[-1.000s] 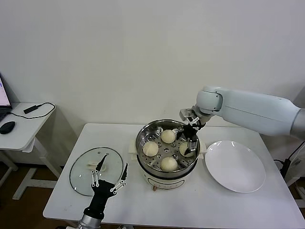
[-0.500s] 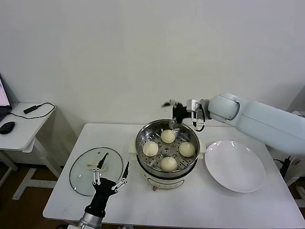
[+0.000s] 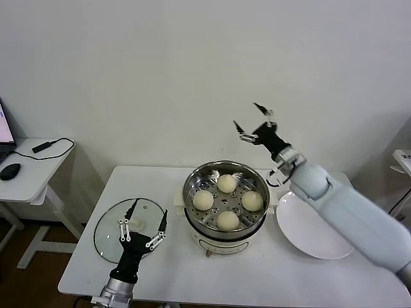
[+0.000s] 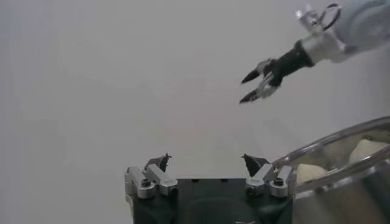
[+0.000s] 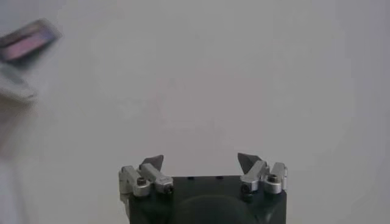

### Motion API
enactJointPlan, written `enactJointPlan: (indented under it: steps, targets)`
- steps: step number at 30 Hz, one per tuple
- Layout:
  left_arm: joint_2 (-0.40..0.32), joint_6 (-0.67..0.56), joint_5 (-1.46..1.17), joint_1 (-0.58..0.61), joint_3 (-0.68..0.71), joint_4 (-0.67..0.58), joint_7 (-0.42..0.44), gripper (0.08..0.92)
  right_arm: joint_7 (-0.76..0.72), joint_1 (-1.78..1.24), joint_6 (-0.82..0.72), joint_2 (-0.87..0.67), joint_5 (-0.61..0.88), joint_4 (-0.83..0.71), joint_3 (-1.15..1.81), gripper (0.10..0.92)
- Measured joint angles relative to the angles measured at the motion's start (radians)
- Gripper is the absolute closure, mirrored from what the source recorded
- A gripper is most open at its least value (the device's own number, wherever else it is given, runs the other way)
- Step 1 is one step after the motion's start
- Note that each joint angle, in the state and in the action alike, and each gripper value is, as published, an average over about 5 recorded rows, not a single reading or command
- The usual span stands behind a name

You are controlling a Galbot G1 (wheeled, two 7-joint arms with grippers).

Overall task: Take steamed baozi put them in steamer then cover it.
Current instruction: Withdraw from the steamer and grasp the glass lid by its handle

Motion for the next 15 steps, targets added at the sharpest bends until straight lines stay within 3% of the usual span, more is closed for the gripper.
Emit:
enactJointPlan:
  steps: [15]
  targets:
    - [0.048,0.154,0.327,-0.036,-0.060,0.086,-0.065,0.177,0.074,-0.539,0.083,0.156,-0.082,0.061,0.509,0.203]
